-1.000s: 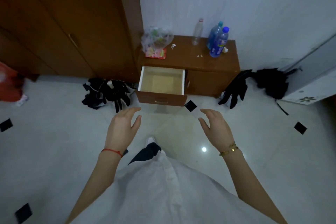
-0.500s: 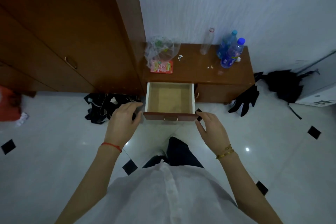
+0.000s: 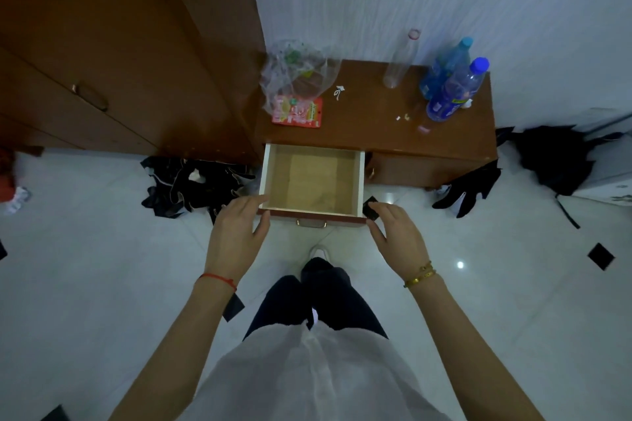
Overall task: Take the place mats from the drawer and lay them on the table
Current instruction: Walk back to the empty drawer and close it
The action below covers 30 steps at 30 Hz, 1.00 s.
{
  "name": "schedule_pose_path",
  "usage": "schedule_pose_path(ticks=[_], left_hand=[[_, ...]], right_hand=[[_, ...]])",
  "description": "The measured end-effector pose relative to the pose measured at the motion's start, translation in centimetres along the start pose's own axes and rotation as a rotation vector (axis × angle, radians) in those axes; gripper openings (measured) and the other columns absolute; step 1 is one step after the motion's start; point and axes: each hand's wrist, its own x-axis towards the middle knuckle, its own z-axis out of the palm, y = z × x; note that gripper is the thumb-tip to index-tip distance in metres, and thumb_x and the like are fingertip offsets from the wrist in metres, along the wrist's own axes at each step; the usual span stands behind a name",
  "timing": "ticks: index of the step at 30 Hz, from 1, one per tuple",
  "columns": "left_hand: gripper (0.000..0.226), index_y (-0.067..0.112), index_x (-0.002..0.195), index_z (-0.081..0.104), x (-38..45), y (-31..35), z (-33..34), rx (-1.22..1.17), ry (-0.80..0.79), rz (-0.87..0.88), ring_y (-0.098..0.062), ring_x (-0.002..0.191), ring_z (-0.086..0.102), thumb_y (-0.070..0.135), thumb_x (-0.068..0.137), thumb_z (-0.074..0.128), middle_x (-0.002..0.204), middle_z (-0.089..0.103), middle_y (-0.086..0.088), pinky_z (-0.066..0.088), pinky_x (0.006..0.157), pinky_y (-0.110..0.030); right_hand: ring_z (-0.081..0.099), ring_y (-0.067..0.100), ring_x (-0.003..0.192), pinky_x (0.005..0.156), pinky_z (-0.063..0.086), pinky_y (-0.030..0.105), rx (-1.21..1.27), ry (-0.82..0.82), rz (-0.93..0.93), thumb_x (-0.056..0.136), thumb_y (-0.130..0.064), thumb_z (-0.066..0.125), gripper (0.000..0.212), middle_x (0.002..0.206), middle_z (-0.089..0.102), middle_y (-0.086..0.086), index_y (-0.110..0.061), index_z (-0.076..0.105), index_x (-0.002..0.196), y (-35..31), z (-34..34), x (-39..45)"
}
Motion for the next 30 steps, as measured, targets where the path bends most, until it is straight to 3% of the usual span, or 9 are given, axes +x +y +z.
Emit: schedule_pose_path(ticks=[3, 8, 14, 17, 21, 30], left_hand=[[0.038, 0.008, 0.12, 0.061, 1.2, -2.2, 3.9, 0.025, -0.029, 0.001, -0.024, 0.098, 0.06, 0.03, 0.095, 0.043, 0.105, 0.065, -0.009, 0.052, 0.085, -0.042], [0.038, 0.009, 0.12, 0.061, 2.6, -7.6, 11.4, 0.045, -0.039, 0.006, -0.026, 0.103, 0.06, 0.031, 0.096, 0.043, 0.112, 0.065, -0.008, 0.05, 0.09, -0.045], [0.034, 0.012, 0.123, 0.059, 3.1, -15.9, 22.3, 0.069, -0.018, 0.077, -0.022, 0.111, 0.057, 0.029, 0.096, 0.049, 0.118, 0.063, -0.005, 0.042, 0.101, -0.033], [0.034, 0.011, 0.122, 0.06, 2.9, -19.6, 27.6, 0.087, -0.004, 0.146, -0.022, 0.111, 0.057, 0.03, 0.096, 0.05, 0.118, 0.063, -0.005, 0.039, 0.102, -0.031], [0.035, 0.009, 0.121, 0.06, 2.7, -22.9, 32.8, 0.116, 0.09, 0.26, -0.021, 0.111, 0.055, 0.031, 0.094, 0.054, 0.117, 0.064, -0.006, 0.039, 0.101, -0.034], [0.033, 0.011, 0.122, 0.061, 3.6, -25.6, 36.2, 0.154, 0.311, 0.365, -0.024, 0.109, 0.055, 0.031, 0.097, 0.055, 0.114, 0.064, -0.006, 0.036, 0.102, -0.034]], right_hand=[[0.059, 0.028, 0.103, 0.089, 0.052, 0.037, -0.002, -0.025, 0.01, 0.091, -0.016, 0.062, 0.03, 0.11, 0.065, 0.014, -0.002, 0.06, 0.118, 2.3, 3.8, 1.5], [0.058, 0.029, 0.108, 0.092, 0.051, 0.039, -0.017, -0.046, 0.02, 0.091, -0.017, 0.061, 0.03, 0.112, 0.064, 0.014, -0.002, 0.06, 0.117, 6.7, 12.0, 3.3], [0.056, 0.028, 0.112, 0.099, 0.047, 0.037, -0.062, -0.013, -0.001, 0.092, -0.024, 0.058, 0.037, 0.118, 0.062, 0.013, -0.003, 0.058, 0.122, 13.0, 23.1, 4.1], [0.056, 0.026, 0.114, 0.105, 0.039, 0.031, -0.097, 0.039, -0.031, 0.092, -0.027, 0.057, 0.039, 0.121, 0.062, 0.012, -0.004, 0.058, 0.123, 15.7, 27.5, 3.7], [0.055, 0.027, 0.117, 0.107, 0.039, 0.035, -0.14, 0.149, -0.103, 0.096, -0.032, 0.052, 0.039, 0.122, 0.061, 0.011, -0.004, 0.059, 0.122, 18.6, 31.7, 3.0], [0.053, 0.024, 0.118, 0.109, 0.032, 0.026, -0.217, 0.439, -0.198, 0.096, -0.027, 0.055, 0.034, 0.117, 0.063, 0.011, -0.004, 0.061, 0.119, 20.6, 35.1, 3.5]])
